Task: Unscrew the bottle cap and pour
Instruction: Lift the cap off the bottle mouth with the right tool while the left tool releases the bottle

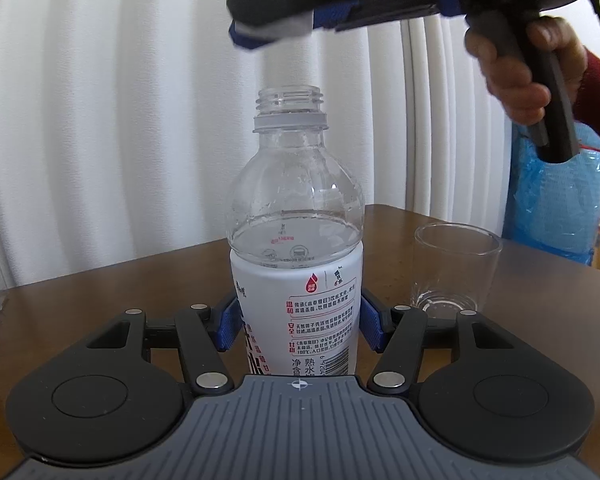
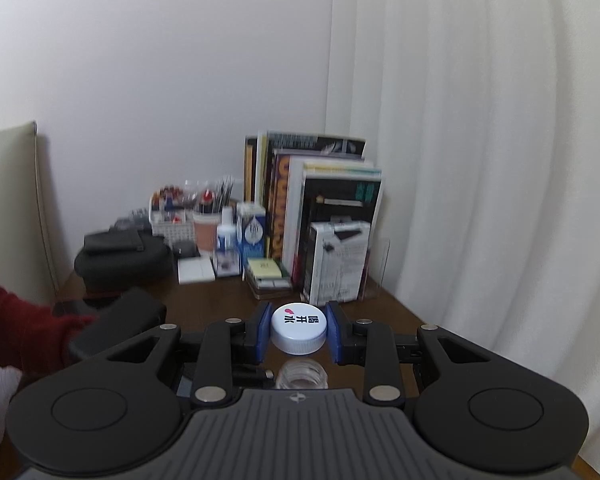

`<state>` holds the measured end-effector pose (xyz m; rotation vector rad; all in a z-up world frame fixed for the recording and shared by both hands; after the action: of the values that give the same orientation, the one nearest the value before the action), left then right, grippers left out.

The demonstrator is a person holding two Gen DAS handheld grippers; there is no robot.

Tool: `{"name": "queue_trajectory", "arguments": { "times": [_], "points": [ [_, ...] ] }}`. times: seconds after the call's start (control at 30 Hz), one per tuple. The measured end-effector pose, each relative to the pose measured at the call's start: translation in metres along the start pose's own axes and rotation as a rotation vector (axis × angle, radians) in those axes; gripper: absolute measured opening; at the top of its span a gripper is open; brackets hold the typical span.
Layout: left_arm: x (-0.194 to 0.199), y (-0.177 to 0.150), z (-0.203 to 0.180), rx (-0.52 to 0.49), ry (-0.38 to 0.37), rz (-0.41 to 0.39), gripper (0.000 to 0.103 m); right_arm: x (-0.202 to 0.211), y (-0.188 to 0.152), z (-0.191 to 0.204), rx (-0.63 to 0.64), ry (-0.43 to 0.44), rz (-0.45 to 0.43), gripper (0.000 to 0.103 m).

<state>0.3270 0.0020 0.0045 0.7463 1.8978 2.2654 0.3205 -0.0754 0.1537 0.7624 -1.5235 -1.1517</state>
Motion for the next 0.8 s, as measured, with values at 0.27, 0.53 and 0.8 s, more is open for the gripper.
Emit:
{"name": "queue_trajectory", "arguments": {
  "times": [0.27, 0.53, 0.8],
  "points": [
    [0.021, 0.010, -0.002, 0.038, 0.083, -0.018, 0.088, 0.019, 0.004, 0.020, -0.059, -0.161, -0.044, 0.031],
    [0.051, 0.019, -0.013, 0.059, 0.189, -0.023, 0.103, 0.058, -0.012, 0.051, -0.098, -0.332, -0.116, 0.032],
    [0.082, 0.024, -0.033, 0.088, 0.244, -0.041, 0.103, 0.100, -0.046, 0.094, -0.157, -0.490, -0.151, 0.032]
  ]
}}
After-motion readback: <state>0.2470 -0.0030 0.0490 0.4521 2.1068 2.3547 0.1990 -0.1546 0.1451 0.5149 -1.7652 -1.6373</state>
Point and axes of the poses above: each gripper's, at about its wrist camera, not at the fingertips, and x roughly against the way its jaws point, z to its left, y to its top, the point moved 7 cm from there along -x, roughly the way its jaws point, and after that the axes turned 9 degrees about y, right-handed, at the moved point
